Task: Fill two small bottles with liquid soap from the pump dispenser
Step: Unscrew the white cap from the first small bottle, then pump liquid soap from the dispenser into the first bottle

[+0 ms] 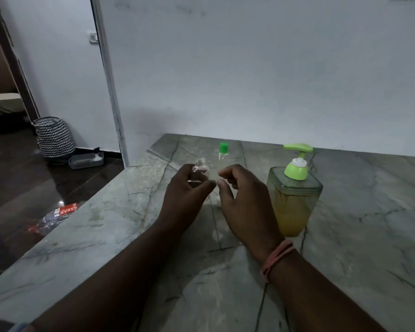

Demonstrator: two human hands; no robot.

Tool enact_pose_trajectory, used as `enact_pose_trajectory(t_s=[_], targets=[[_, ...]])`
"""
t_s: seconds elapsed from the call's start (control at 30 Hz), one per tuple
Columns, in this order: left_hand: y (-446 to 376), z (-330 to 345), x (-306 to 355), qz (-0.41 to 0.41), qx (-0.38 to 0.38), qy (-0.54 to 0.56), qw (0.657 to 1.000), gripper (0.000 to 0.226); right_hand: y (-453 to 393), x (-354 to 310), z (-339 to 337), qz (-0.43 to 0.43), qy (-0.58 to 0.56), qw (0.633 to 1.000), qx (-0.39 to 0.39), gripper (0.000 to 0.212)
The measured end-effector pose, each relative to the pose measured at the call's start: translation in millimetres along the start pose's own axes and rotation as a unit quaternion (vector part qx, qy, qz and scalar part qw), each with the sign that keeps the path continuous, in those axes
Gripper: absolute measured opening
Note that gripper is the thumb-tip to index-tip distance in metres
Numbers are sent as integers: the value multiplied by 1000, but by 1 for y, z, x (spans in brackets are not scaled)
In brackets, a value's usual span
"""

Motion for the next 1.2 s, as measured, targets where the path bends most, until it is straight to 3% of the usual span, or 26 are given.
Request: enact_pose_trajectory(t_s=[0.2,0.27,0.33,0.4,0.5,0.63,0.8,0.93,1.1,1.2], targets=[[4,4,9,38,-34,50,997,35,-37,-40,-63,-124,38,988,87,5],[6,6,10,49,-47,67,995,36,-53,-35,-90,-107,77,982,135,2],[9,11,10,56,-65,73,994,37,-64,-10,-115,-17,130,977,171,18],[12,16,10,60,-86,67,992,41,-63,27,-119,121,129,977,121,42],[17,24,9,62,-125,57,989,48,-39,59,-96,258,-19,965,35,59],[27,34,13,86,-177,38,980,45,-34,57,-85,258,-93,961,38,50],[33,36,19,89,-207,72,972,46,-46,36,-57,258,-180,946,-74,42],[35,32,21,89,-217,118,965,31,-50,33,-53,261,-184,941,-115,41],[38,29,26,122,-199,91,968,43,-64,39,-53,338,-169,902,-209,32],[39,28,33,140,-172,69,973,46,-77,39,-47,362,-122,887,-260,40]])
Point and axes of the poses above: each hand's wrist, its own y-axis away from the middle knuckle, its own z-axis out of the palm, x = y × z, the point moved 7 cm from there along -y, towards the middle knuckle, and after that the axes turned 11 degrees about -z, right-handed, at the moved point
